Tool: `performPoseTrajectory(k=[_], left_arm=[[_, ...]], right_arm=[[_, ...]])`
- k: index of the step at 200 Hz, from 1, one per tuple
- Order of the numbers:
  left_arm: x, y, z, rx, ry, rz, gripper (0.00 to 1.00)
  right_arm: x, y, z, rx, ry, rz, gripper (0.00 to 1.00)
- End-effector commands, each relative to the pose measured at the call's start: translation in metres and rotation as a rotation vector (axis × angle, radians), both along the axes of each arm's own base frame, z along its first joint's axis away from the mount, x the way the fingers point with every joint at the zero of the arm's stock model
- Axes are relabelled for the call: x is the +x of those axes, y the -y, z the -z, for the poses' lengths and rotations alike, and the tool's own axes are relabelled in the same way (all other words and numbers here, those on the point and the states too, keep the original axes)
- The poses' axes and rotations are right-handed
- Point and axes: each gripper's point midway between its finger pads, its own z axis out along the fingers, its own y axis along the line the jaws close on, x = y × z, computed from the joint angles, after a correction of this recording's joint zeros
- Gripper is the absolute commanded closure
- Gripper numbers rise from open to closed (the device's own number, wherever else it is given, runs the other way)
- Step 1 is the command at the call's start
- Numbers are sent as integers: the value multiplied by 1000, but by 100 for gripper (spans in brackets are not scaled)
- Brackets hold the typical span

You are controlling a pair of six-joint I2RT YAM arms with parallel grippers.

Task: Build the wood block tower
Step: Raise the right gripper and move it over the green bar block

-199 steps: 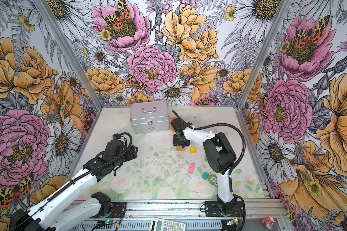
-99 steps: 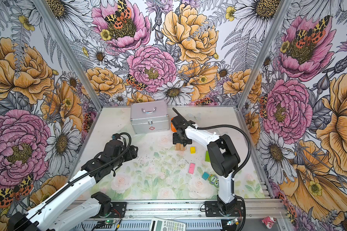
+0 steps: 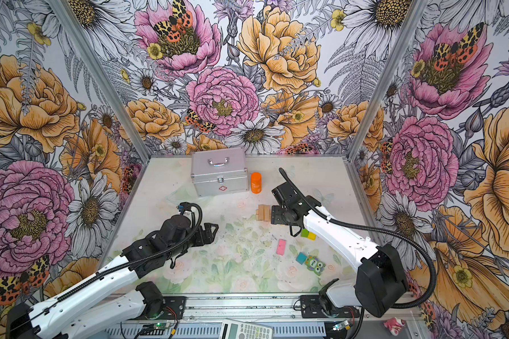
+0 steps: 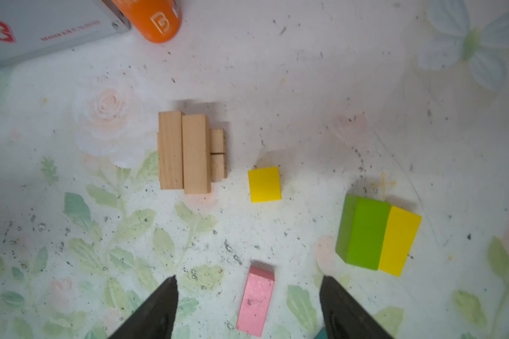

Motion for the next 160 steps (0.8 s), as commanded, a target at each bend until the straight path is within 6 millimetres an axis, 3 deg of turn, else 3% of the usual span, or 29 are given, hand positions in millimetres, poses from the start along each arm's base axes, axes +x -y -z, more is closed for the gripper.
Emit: performPoseTrajectory(k=[1, 66, 111, 160], left_arm=[[0, 6, -14, -16, 34, -33, 7], [-20, 33, -16, -17, 39, 21, 5], [-27, 47, -7, 14, 23, 45, 5], [-24, 48, -9, 42, 42, 54, 5]], right_arm=[[-21, 5, -3, 55, 13, 45, 22], [-47, 13, -3, 94, 40, 59, 24], [-51, 15, 3, 85, 20, 60, 23], [-50, 19, 9, 63, 9, 73, 23]])
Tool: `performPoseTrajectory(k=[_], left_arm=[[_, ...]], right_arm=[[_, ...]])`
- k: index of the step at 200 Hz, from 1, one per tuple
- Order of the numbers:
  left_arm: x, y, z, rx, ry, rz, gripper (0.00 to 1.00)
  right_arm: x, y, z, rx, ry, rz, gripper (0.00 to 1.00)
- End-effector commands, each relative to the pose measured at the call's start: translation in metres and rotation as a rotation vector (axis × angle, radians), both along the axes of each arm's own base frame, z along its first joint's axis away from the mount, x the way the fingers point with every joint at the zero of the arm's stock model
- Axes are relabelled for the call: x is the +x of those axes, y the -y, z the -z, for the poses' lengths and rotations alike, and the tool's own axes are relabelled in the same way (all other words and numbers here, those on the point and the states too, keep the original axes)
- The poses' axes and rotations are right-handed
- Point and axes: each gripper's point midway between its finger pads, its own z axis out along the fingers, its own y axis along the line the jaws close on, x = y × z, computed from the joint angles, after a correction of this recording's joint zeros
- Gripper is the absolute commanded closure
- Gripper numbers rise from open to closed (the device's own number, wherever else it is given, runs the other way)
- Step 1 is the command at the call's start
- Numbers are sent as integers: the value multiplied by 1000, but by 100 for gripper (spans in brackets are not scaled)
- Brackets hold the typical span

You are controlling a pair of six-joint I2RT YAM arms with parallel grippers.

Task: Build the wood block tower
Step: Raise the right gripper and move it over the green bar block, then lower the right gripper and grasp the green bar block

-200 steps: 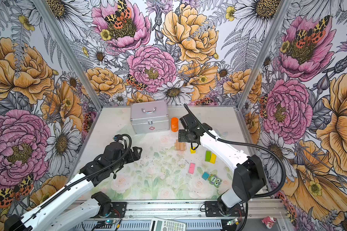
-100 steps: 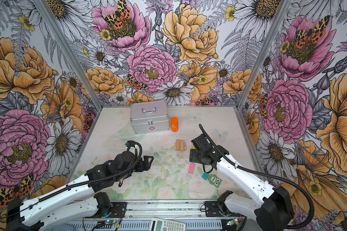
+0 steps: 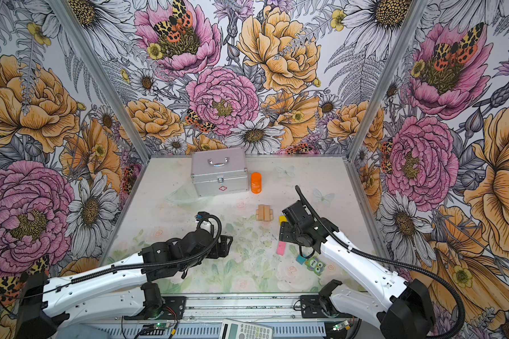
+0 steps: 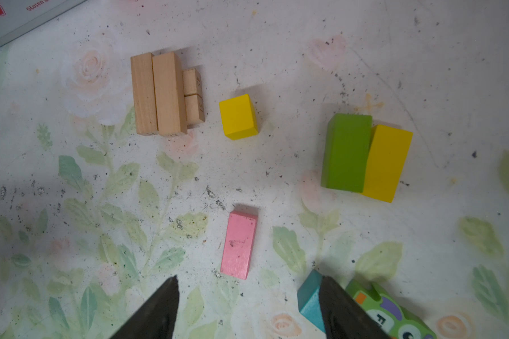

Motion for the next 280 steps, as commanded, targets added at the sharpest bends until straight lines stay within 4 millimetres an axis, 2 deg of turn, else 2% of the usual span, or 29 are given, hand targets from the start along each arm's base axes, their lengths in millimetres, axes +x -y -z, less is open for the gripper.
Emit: performPoseTrajectory(k=[1, 53, 89, 120, 158, 177, 245, 280], left_arm=[[7, 2, -19, -20, 50, -18, 5], [17, -7, -24, -5, 72, -21, 4], [36, -19, -18, -17, 57, -39, 3], [51, -29, -9, -13, 33, -64, 1], [63, -38, -15, -4, 66, -84, 1], [66, -31, -19, -22, 91, -55, 1], [46, 33, -26, -54, 80, 204, 1], [40, 50, -35, -85, 95, 260, 1]], right_arm=[[0, 3, 4, -12, -4, 17, 22], [16, 18, 13, -55, -48, 76, 24], [40, 40, 23, -112, -93, 129, 34], [57, 45, 25, -123, -113, 142, 37], [69, 54, 37, -129, -163, 153, 38], [69, 58, 43, -128, -178, 159, 38], [69, 64, 64, -82, -191, 173, 38], [71, 64, 70, -63, -192, 169, 38]])
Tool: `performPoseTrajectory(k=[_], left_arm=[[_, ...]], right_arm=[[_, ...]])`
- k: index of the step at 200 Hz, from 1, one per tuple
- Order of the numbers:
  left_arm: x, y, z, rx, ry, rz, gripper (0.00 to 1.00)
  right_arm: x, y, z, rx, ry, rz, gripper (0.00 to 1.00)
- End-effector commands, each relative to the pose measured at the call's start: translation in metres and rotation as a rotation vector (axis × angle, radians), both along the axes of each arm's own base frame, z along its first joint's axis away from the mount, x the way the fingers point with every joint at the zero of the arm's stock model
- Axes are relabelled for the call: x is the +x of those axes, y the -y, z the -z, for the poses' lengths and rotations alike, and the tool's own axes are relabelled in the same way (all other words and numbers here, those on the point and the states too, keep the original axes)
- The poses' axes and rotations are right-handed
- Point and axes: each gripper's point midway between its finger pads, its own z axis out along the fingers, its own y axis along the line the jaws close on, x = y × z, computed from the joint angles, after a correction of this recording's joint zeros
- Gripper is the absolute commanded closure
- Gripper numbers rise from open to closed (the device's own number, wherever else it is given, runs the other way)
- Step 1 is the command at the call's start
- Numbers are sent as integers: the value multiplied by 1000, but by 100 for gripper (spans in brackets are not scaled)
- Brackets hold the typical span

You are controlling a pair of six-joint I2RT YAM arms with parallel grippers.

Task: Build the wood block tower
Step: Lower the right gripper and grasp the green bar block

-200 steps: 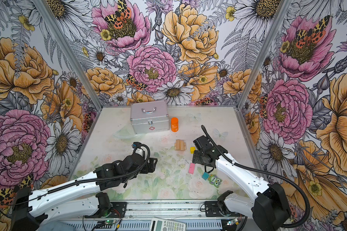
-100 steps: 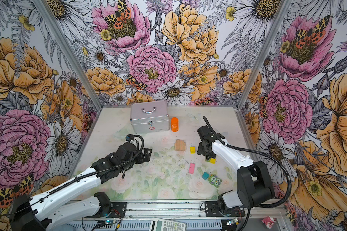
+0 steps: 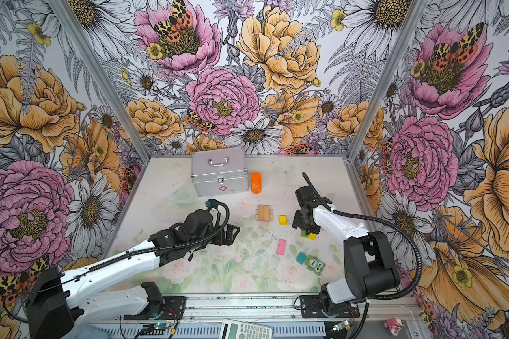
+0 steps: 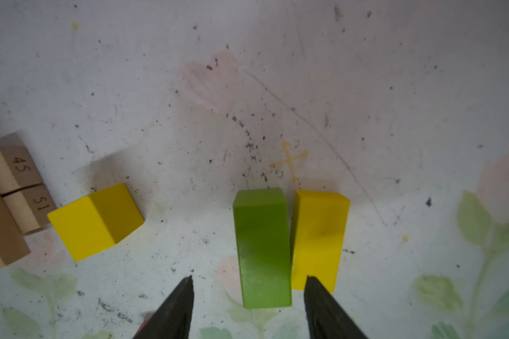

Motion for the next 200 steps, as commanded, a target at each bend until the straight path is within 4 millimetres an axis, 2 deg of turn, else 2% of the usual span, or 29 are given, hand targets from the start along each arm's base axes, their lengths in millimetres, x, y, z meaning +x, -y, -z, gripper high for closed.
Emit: performPoseTrajectory(k=[1, 36, 54, 116, 145, 200], left_arm=[[-1, 20, -27, -71, 57, 68, 1], [-4, 22, -34, -91, 71, 81, 1], [-3, 20, -35, -91, 76, 70, 1], [-1, 19, -30, -71, 69, 57, 1], [0, 19, -27, -66, 62, 54, 1], [1, 18, -28, -68, 63, 45, 1]], right_arm=[[8, -3, 2, 25, 30, -15, 38], [12, -1, 5, 28, 30, -16, 39], [14, 1, 8, 27, 25, -13, 42], [13, 9, 18, 8, 0, -8, 45], [13, 9, 20, 4, -3, -12, 55], [11, 10, 23, 3, -14, -16, 58]])
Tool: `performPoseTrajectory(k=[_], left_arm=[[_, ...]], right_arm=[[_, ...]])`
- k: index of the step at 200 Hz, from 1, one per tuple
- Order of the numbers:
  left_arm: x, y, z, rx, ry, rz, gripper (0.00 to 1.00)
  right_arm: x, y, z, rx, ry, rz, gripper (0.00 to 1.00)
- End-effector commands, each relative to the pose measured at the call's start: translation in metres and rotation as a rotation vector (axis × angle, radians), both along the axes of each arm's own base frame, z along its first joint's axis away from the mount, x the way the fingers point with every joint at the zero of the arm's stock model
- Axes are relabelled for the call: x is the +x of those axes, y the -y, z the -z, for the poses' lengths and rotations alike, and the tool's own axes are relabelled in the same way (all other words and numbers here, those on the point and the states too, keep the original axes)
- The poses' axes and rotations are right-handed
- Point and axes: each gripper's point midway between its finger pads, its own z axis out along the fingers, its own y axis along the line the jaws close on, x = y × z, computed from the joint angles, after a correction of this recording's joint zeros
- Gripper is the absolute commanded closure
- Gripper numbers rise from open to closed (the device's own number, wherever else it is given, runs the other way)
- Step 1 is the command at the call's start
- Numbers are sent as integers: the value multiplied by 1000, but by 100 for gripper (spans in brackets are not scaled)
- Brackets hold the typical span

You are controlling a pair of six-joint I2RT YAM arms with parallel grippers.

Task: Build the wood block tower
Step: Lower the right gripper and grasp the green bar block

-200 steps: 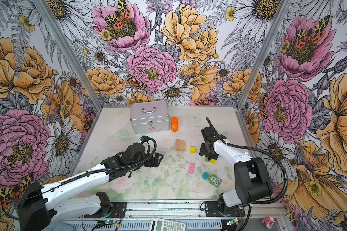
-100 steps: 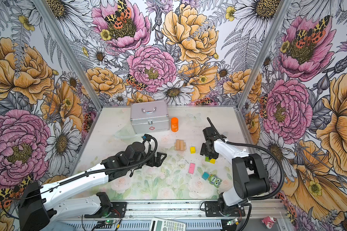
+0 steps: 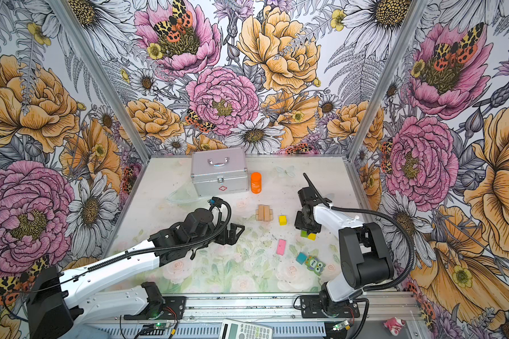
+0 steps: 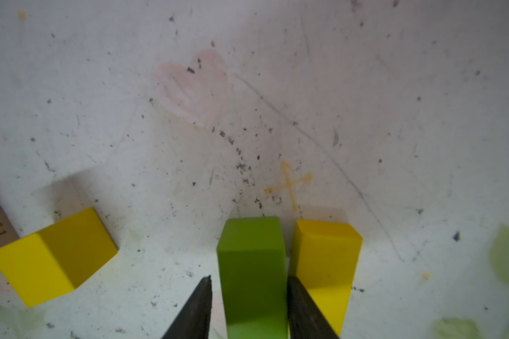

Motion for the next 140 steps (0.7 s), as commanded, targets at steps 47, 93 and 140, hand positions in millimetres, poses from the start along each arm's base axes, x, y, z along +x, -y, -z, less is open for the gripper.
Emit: performPoseTrajectory(k=[47, 93, 140], left_arm=[[2, 4, -14, -26, 26, -3, 1], [4, -1, -18, -26, 45, -19, 1], [5, -2, -23, -18, 48, -22, 1]], right_arm=[[0, 2, 4, -2, 12, -7, 66], [1, 1, 7, 1, 1, -10, 68], [3, 0, 5, 6, 8, -14, 68]])
